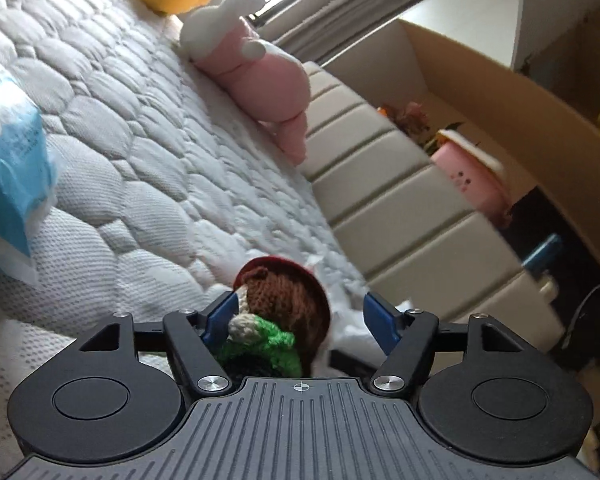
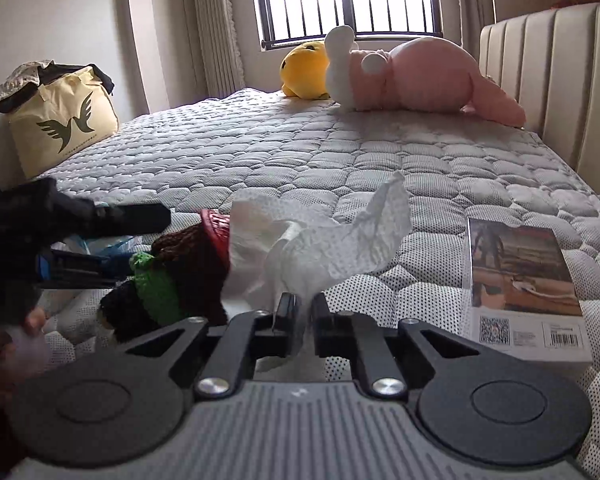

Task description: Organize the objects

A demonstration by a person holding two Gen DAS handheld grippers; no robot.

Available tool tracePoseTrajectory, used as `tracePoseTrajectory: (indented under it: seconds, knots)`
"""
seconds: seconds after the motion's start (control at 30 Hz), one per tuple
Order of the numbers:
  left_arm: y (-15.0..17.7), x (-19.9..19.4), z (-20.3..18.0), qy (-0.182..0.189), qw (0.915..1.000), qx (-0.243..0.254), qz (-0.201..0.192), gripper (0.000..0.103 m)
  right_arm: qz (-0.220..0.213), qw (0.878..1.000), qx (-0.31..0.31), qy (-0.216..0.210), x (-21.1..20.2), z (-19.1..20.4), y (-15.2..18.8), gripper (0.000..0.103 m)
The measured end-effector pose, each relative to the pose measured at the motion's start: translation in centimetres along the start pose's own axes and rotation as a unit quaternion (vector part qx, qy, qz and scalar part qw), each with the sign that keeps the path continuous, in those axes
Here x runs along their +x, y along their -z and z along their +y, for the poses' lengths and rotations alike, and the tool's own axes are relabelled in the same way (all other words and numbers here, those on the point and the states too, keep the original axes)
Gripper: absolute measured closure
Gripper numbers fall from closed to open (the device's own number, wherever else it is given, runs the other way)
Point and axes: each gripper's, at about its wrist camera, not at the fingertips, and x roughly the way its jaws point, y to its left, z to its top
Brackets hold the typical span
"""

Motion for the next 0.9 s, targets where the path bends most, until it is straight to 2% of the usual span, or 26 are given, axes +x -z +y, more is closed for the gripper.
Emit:
tracePoseTrajectory:
  seconds: [0.07,0.1,0.13,0.17,0.23,0.3,0.4,0.5,0.6,0.7,0.73,0.8,0.83,0.9]
  knots:
    - [-0.4,-0.3,-0.6,-0.023,0.9995,0.019,-0.013,0.029,0.003,0.998,0.029,-0.050,-0.5,-0.3,0.0,0.092]
    - [-0.5,-0.5,-1.1,-0.042,0.9982,0.036,-0.021,0.023,0.003,0.997,0.039,-0.074,-0.7,0.0,0.0,0.092]
    - [-0.5,-0.9,-1.5,-0.063,0.9961,0.054,-0.030,0.014,0.005,0.994,0.042,-0.100,-0.9,0.5,0.1,0.092]
    - [-0.4,-1.3,-2.0,-0.080,0.9937,0.068,-0.038,0.010,0.007,0.991,0.037,-0.128,-1.0,1.3,0.2,0.092]
    - [0.5,-1.2,-2.9,-0.104,0.9876,0.112,-0.035,0.009,0.012,0.982,0.022,-0.185,-1.0,3.3,0.4,0.092]
    - [1.7,-0.7,-3.9,-0.124,0.9784,0.164,-0.025,0.009,0.019,0.976,0.008,-0.216,-0.4,5.0,0.6,0.092]
    - [3.5,0.1,-5.4,-0.153,0.9587,0.240,-0.009,0.008,0.029,0.984,-0.003,-0.178,1.1,5.3,0.9,0.092]
    - [5.4,0.9,-6.9,-0.181,0.9319,0.314,0.007,0.006,0.036,0.988,0.039,-0.147,2.1,2.8,1.3,0.091]
    - [7.2,1.7,-8.4,-0.207,0.8983,0.387,0.023,0.006,0.029,0.992,0.065,-0.107,1.9,0.2,1.7,0.091]
    - [9.0,2.5,-9.9,-0.232,0.8582,0.456,0.039,0.005,0.024,0.994,0.055,-0.089,1.1,-0.7,2.2,0.090]
    - [9.4,2.8,-10.1,-0.237,0.8498,0.468,0.045,0.005,0.023,0.996,0.042,-0.080,0.7,-0.7,2.3,0.090]
    - [9.8,3.2,-9.8,-0.240,0.8479,0.469,0.059,0.005,0.022,0.998,0.007,-0.059,-0.1,-0.3,2.4,0.089]
    - [10.0,3.4,-9.7,-0.245,0.8425,0.476,0.062,0.005,0.022,0.998,-0.008,-0.050,-0.6,-0.2,2.4,0.088]
    - [10.3,3.6,-9.6,-0.258,0.8263,0.497,0.063,0.004,0.018,0.999,-0.035,-0.024,-1.8,0.0,2.8,0.078]
